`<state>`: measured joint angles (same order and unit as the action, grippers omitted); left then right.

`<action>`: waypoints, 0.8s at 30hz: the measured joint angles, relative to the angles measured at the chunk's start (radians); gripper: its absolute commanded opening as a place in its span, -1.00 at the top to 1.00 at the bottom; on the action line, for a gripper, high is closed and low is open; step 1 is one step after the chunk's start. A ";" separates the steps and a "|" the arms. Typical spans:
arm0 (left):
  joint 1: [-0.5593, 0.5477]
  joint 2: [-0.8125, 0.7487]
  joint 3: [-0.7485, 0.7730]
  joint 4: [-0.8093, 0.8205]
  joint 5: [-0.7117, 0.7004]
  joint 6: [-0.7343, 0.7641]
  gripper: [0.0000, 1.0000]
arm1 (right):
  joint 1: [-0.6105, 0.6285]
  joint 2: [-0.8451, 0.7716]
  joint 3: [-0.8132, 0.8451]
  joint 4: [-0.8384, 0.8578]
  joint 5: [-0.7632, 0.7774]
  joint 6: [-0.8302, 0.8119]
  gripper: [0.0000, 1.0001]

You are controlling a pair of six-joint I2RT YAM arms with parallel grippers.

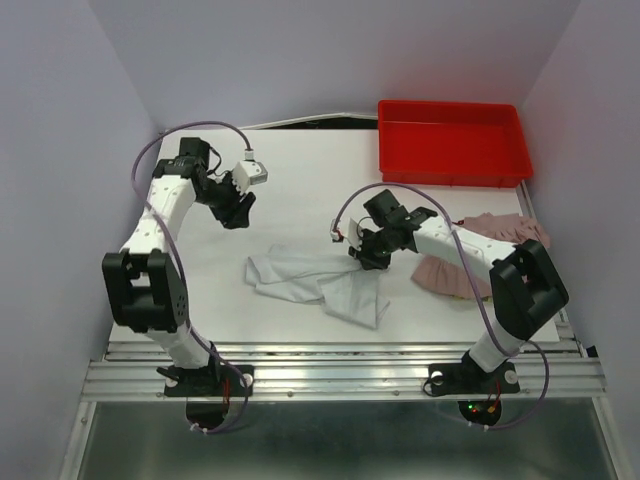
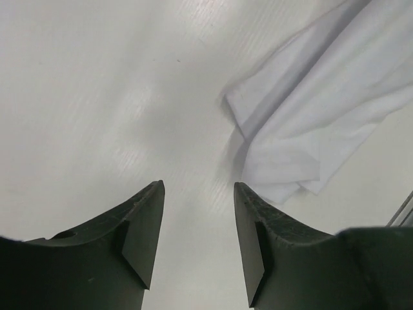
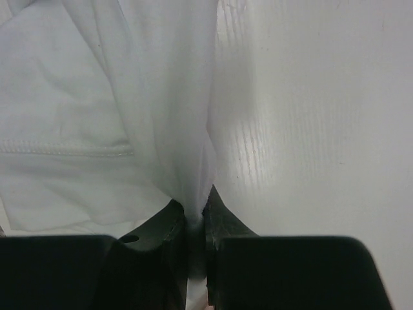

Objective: Fold and stack the skirts
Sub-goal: Flatten the skirt out

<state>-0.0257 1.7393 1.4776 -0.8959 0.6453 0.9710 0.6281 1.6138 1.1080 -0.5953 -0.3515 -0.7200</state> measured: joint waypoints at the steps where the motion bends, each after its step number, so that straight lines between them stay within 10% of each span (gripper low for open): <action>1: -0.003 -0.060 -0.023 0.011 -0.012 0.000 -0.16 | -0.002 0.016 0.009 0.000 -0.006 0.010 0.99; 6: -0.116 -0.320 -0.190 0.062 -0.103 0.007 -0.14 | 0.000 0.086 0.022 -0.002 -0.038 0.048 0.83; 13: -0.392 -0.362 -0.487 0.166 -0.274 -0.029 -0.08 | -0.010 0.160 0.039 -0.010 -0.043 0.072 0.03; 24: -0.429 -0.254 -0.516 0.294 -0.397 -0.036 0.20 | -0.057 0.161 0.042 -0.025 -0.039 0.068 -0.05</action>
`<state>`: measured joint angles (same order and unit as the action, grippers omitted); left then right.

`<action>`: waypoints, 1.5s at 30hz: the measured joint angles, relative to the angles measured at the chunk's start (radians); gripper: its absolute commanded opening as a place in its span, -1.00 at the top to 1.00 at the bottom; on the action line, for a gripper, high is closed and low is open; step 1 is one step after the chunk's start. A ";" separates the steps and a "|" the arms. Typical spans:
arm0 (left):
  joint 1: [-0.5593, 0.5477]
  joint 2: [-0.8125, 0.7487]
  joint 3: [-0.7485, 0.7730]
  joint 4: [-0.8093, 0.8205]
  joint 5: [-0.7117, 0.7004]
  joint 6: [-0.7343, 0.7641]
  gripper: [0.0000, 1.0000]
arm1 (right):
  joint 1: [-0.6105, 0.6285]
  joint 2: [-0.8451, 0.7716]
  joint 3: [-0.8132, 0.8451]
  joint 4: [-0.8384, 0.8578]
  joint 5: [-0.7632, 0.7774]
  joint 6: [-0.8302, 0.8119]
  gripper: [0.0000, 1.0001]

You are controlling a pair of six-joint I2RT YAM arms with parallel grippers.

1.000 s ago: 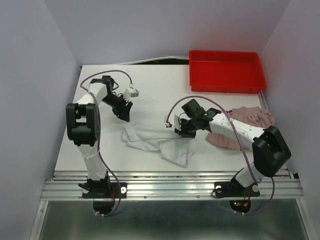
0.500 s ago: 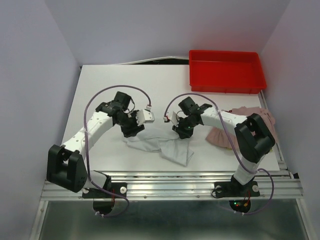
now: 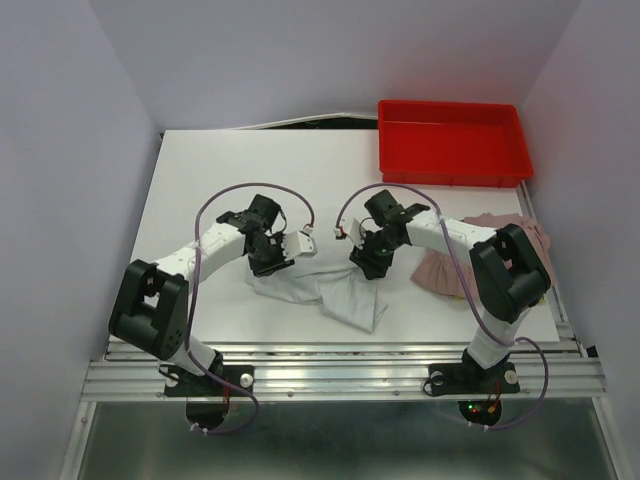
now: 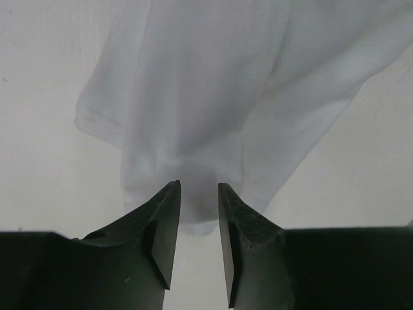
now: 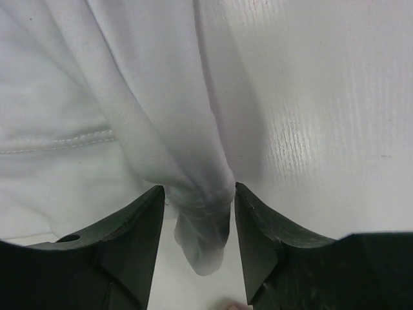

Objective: Fold and stack the skirts
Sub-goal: Flatten the skirt out

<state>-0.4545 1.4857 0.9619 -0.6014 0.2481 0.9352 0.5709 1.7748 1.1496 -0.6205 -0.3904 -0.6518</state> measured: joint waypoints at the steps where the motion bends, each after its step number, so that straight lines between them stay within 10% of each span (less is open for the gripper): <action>1: 0.000 0.010 0.000 0.000 -0.002 0.004 0.20 | -0.002 0.000 0.000 0.000 0.002 0.000 -0.04; 18: -0.004 0.023 -0.023 -0.052 -0.026 0.080 0.13 | -0.010 0.000 0.000 -0.001 0.009 -0.005 -0.28; 30: -0.001 0.068 -0.048 -0.019 -0.079 0.092 1.00 | -0.022 0.000 0.000 -0.001 0.021 0.001 0.01; 45: 0.149 0.076 0.205 -0.190 0.185 0.096 1.00 | -0.040 -0.011 0.000 -0.001 0.027 -0.014 0.48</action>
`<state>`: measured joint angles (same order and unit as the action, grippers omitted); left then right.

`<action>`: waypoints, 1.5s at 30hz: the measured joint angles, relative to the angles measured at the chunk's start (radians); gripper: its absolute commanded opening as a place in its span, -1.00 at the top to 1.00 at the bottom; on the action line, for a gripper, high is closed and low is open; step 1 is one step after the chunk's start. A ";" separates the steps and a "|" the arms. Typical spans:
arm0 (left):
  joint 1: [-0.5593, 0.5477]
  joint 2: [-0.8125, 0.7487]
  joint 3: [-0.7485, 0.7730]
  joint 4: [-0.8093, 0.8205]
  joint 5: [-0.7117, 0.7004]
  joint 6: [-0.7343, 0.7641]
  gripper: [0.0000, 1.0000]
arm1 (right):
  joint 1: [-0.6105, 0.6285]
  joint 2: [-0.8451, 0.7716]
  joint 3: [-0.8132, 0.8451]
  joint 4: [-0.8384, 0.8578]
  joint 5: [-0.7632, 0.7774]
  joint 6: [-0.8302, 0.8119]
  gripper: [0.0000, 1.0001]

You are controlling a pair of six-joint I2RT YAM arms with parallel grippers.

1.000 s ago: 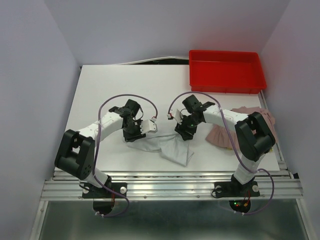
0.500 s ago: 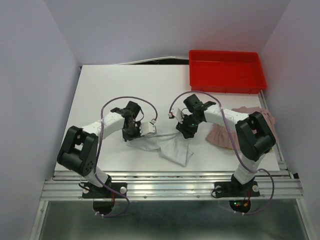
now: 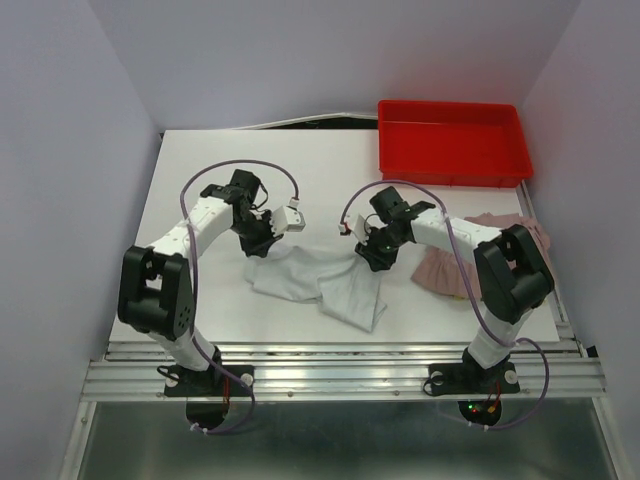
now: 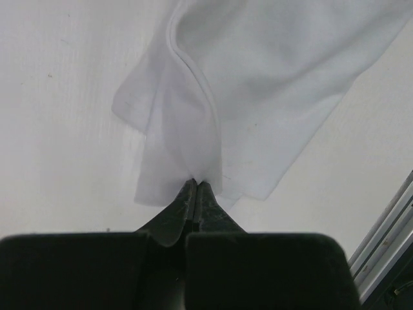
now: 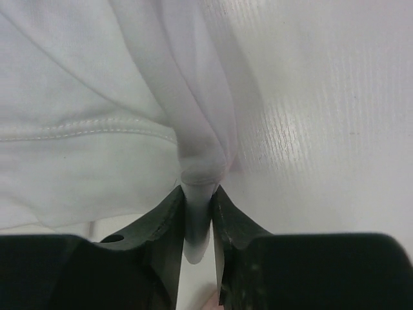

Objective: Fold and stack the skirts
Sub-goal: Flatten the skirt out

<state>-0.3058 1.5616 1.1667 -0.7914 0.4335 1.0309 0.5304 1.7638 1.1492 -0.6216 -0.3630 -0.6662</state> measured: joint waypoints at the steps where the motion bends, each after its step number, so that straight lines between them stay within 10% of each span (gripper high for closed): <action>1: 0.020 0.061 0.021 0.002 0.012 0.000 1.00 | 0.000 -0.003 0.000 0.000 0.000 -0.003 0.51; 8: 0.090 0.237 0.101 0.017 0.057 -0.018 0.78 | 0.000 -0.011 0.000 -0.007 -0.009 -0.014 0.53; 19: 0.113 0.240 0.206 0.037 0.091 -0.020 -0.16 | 0.000 -0.008 0.000 -0.026 -0.030 -0.018 0.63; 38: 0.037 0.218 0.146 0.069 0.082 0.103 -0.18 | 0.000 -0.001 0.002 -0.030 -0.034 -0.017 0.67; 45: 0.024 0.248 0.115 0.107 0.029 0.121 0.45 | -0.003 -0.001 0.002 -0.030 -0.034 -0.014 0.95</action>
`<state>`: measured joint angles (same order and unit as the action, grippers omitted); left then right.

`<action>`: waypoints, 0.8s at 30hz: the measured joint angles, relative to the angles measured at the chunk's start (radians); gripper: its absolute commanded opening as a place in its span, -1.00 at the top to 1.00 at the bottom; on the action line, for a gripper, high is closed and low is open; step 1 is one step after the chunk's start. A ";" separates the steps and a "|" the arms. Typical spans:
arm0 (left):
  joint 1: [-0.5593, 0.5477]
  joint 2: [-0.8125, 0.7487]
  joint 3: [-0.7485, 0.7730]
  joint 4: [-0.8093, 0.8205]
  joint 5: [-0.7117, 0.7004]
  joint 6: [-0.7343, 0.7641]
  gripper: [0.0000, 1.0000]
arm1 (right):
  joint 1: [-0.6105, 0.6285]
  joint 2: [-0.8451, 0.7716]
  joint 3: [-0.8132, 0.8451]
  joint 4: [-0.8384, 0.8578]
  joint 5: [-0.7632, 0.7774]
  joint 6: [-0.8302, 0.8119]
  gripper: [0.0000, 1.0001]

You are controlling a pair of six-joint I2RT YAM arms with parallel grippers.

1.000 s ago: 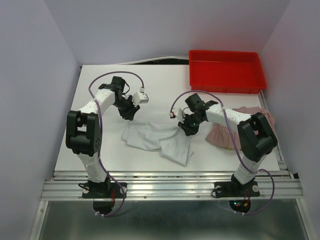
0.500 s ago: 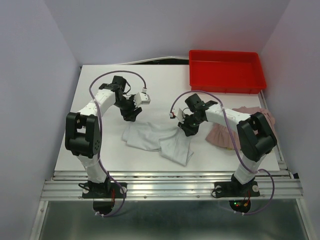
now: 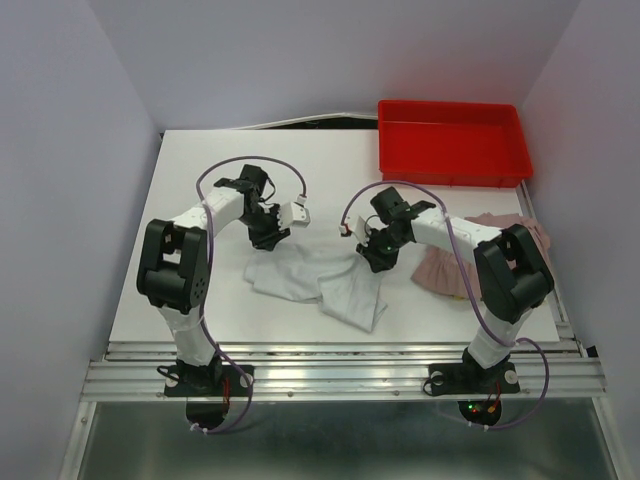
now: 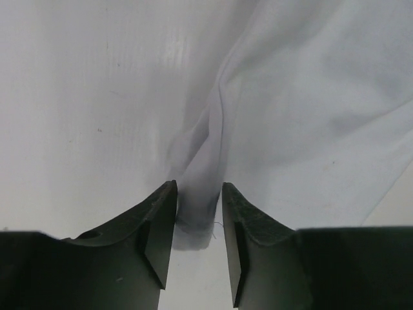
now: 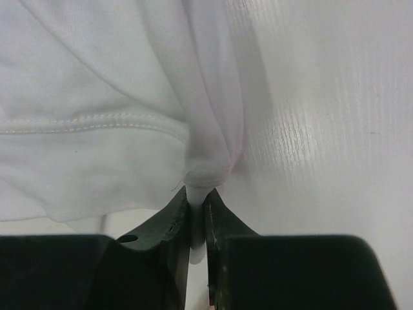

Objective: Fold and stack the skirts
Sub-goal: Flatten the skirt out

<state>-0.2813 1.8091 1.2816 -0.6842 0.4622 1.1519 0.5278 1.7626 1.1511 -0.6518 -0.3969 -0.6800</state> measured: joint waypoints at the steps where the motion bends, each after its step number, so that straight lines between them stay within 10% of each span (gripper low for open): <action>1: 0.001 0.000 -0.007 0.008 -0.011 0.001 0.61 | -0.003 0.000 0.000 0.000 0.000 0.001 0.99; 5: 0.005 -0.001 -0.025 0.044 -0.054 -0.007 1.00 | -0.015 0.000 0.000 0.000 0.002 0.008 0.99; 14: 0.089 -0.049 0.213 0.001 -0.070 -0.127 1.00 | -0.104 -0.003 0.237 -0.040 0.117 0.045 0.99; 24: 0.012 -0.437 0.318 0.084 -0.031 -0.267 1.00 | -0.108 -0.135 0.597 0.039 0.265 0.101 0.99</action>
<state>-0.2695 1.3720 1.5993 -0.5999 0.4313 0.8848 0.4194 1.6279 1.7481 -0.6132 -0.1318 -0.5789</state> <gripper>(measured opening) 0.114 0.156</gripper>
